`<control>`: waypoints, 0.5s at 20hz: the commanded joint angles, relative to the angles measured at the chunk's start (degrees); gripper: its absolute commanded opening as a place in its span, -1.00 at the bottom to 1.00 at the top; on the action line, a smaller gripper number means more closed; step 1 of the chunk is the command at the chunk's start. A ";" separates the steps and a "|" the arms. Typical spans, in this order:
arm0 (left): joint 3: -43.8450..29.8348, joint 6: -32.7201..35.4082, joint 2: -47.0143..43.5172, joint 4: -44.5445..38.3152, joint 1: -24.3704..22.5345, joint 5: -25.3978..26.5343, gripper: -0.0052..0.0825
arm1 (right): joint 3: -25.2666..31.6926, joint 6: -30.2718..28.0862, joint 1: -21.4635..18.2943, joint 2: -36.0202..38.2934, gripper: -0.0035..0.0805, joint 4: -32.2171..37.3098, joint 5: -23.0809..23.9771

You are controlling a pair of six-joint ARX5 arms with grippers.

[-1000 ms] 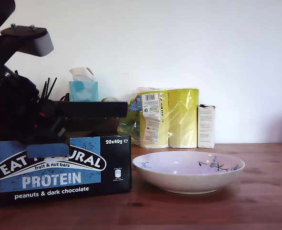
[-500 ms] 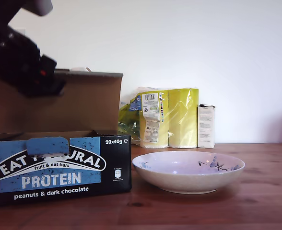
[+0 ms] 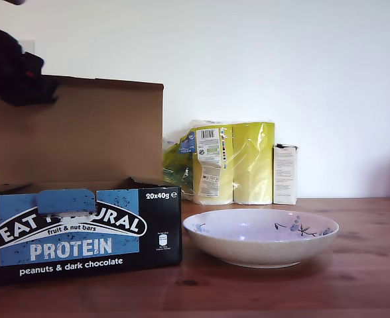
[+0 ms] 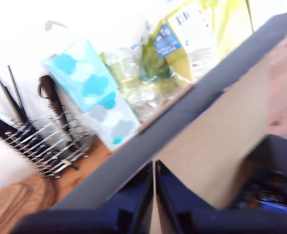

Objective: Open the carton box of snackbars

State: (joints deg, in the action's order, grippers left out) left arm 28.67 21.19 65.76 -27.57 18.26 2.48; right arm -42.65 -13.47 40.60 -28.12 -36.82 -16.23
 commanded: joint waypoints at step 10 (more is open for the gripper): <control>14.45 -0.15 20.70 -1.16 -6.10 -7.04 -0.94 | -0.07 1.68 0.26 -4.02 -0.95 1.88 -1.38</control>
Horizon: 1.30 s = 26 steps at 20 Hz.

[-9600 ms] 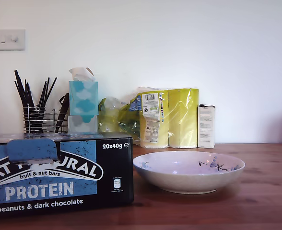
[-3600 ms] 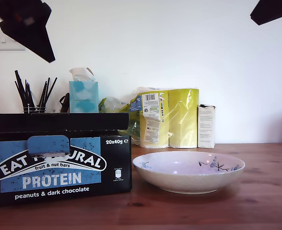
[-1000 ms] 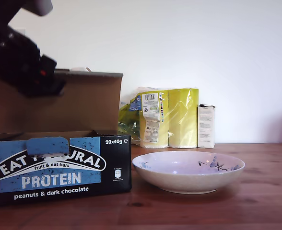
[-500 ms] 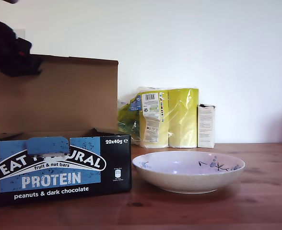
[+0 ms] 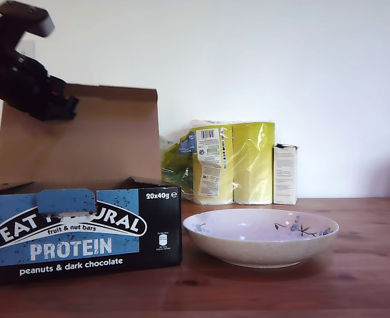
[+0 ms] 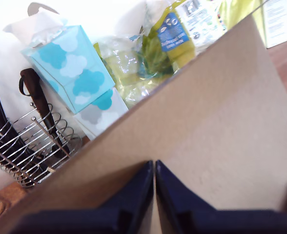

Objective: Open the carton box of snackbars

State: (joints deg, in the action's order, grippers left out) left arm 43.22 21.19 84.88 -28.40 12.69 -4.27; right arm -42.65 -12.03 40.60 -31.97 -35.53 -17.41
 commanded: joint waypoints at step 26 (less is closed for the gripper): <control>31.21 -1.70 25.49 48.98 -6.47 -16.26 -0.94 | -0.07 1.53 0.28 -5.75 -0.95 3.96 -0.70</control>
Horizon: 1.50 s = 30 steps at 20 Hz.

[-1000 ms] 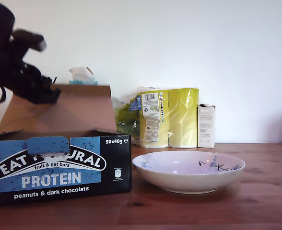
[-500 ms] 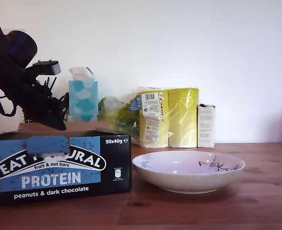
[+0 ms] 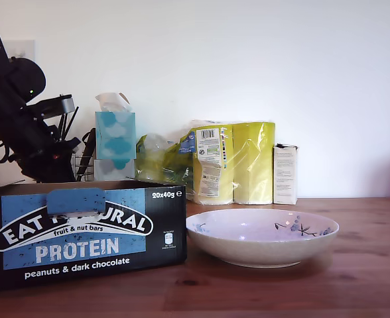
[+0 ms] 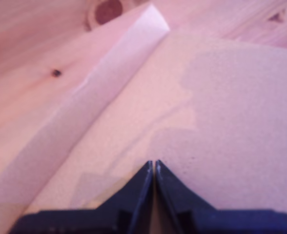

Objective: Open the carton box of snackbars

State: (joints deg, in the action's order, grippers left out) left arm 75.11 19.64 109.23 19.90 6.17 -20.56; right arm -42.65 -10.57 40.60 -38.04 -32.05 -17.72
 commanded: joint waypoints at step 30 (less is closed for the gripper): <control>-49.09 -20.90 -81.33 -7.93 7.82 7.28 -0.94 | 11.23 10.95 -25.29 5.33 -0.95 17.84 1.77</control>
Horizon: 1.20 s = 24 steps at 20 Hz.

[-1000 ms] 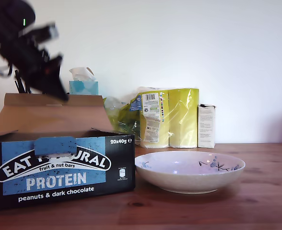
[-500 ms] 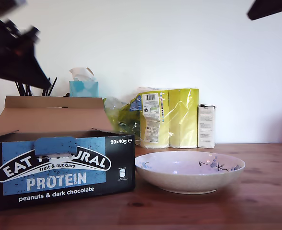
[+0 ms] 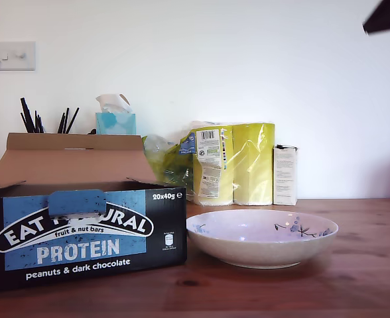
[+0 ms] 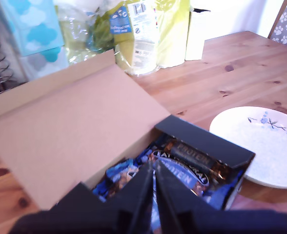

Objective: Open the carton box of snackbars

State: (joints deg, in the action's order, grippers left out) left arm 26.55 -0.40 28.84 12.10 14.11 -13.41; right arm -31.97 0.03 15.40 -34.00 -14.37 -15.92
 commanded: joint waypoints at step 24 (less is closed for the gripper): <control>-0.50 -5.62 -13.84 20.17 1.44 1.03 -0.94 | 2.32 1.57 0.72 18.03 -0.95 -20.35 1.49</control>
State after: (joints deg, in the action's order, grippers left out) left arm 26.76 -5.85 14.87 32.45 15.40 -12.36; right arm -30.96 1.48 15.86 -15.99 -34.83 -14.46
